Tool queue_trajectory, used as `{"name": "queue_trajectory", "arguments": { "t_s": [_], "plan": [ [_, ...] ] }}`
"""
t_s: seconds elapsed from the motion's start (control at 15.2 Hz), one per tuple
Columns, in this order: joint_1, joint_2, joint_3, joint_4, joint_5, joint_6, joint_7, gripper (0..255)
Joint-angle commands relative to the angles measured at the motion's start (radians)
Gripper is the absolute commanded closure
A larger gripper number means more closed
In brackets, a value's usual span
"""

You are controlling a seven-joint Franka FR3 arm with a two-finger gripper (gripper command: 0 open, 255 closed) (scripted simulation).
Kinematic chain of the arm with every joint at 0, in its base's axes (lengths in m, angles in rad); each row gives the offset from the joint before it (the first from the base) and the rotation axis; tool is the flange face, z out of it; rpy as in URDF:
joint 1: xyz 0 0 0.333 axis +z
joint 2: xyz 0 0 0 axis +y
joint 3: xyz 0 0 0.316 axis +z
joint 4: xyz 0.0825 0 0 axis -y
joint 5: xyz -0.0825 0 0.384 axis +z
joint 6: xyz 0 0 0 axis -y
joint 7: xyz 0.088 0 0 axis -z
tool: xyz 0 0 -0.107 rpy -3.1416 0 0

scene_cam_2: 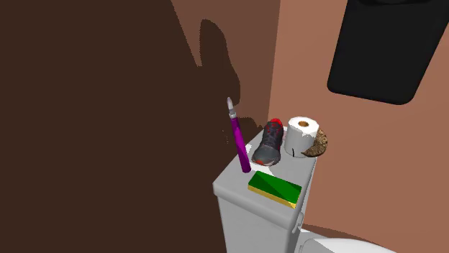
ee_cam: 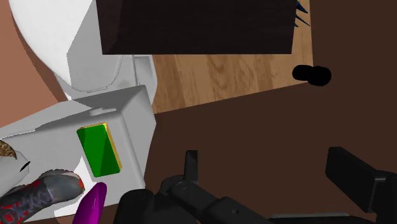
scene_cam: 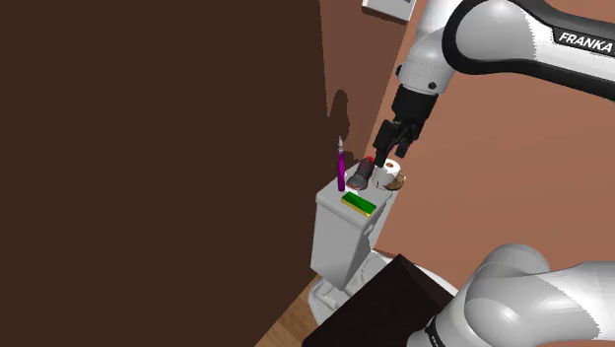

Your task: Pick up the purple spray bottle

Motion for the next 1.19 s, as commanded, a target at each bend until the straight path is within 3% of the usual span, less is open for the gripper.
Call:
{"name": "queue_trajectory", "arguments": {
  "t_s": [0.0,0.66,1.12],
  "plan": [
    [0.0,0.0,0.0,0.0,0.0,0.0,0.0,0],
    [-0.022,0.07,-0.2,-0.167,-0.057,0.381,-0.266,0],
    [0.0,0.234,-0.357,-0.174,-0.023,0.642,-0.478,0]
  ]
}}
